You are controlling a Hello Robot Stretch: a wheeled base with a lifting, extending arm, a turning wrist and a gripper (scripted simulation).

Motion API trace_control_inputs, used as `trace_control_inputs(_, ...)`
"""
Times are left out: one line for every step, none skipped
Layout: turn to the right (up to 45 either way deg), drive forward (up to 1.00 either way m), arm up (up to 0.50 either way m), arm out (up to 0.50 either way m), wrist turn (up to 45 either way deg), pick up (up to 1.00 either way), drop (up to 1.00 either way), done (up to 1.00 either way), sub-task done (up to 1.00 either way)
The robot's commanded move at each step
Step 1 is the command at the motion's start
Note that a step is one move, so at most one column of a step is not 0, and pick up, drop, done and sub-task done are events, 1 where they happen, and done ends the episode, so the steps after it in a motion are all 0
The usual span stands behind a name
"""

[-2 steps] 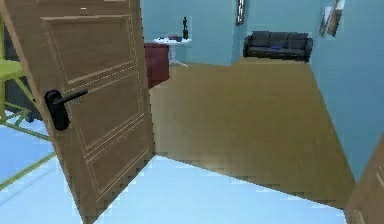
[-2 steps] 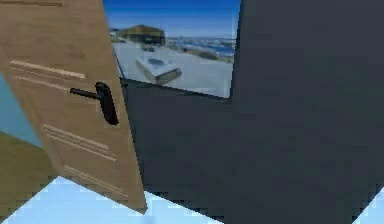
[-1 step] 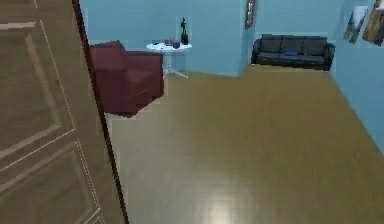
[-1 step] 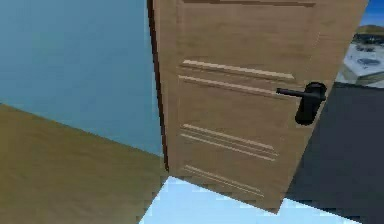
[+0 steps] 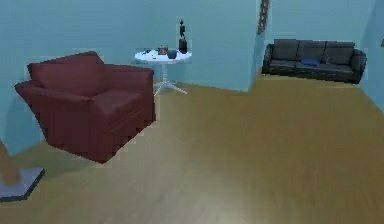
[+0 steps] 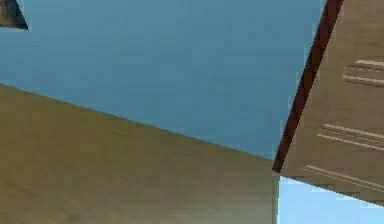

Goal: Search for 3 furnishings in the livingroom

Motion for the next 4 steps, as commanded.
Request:
trace_control_inputs(-12.0, 0.0, 0.0, 0.0, 0.0, 0.0, 0.0, 0.0, 0.0)
trace_control_inputs(0.0, 0.2, 0.0, 0.0, 0.0, 0.0, 0.0, 0.0, 0.0)
trace_control_inputs(-45.0, 0.0, 0.0, 0.0, 0.0, 0.0, 0.0, 0.0, 0.0)
trace_control_inputs(-6.0, 0.0, 0.0, 0.0, 0.0, 0.0, 0.0, 0.0, 0.0)
